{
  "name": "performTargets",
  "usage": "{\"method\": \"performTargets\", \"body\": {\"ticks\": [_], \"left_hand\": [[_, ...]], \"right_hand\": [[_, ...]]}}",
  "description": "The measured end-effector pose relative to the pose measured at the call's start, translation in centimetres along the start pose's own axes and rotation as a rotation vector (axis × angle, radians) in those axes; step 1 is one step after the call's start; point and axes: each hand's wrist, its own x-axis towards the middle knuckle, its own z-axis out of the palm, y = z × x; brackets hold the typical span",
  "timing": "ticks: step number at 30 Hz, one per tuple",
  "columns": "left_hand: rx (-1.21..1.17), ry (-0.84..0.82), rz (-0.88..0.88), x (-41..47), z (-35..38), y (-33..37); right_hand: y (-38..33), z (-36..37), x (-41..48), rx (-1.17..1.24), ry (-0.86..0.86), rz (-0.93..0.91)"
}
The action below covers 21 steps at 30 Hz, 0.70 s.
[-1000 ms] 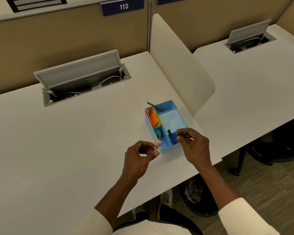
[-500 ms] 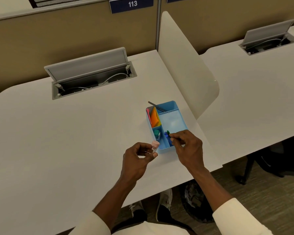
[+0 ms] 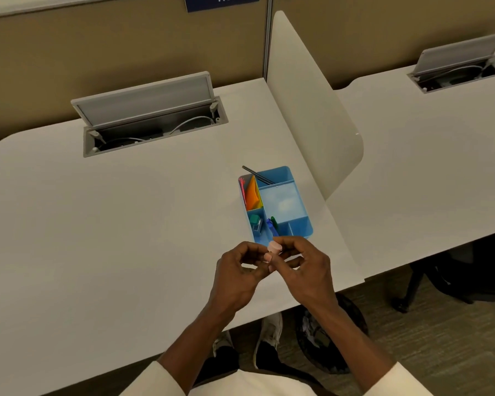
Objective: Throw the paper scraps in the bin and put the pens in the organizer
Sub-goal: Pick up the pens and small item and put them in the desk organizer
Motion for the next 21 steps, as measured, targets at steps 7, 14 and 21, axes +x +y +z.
{"method": "performTargets", "body": {"ticks": [7,14,21], "left_hand": [[0.058,0.122,-0.049,0.7,0.5,-0.1],[0.028,0.292,-0.284,2.7,-0.1,-1.3],[0.027,0.267,-0.327,3.3,1.0,-1.6]], "right_hand": [[0.9,-2.6,1.8,0.125,0.120,0.024],[1.7,-4.9,5.5,0.067,0.251,-0.062],[3.1,-4.8,6.4,-0.140,0.208,-0.222]]}}
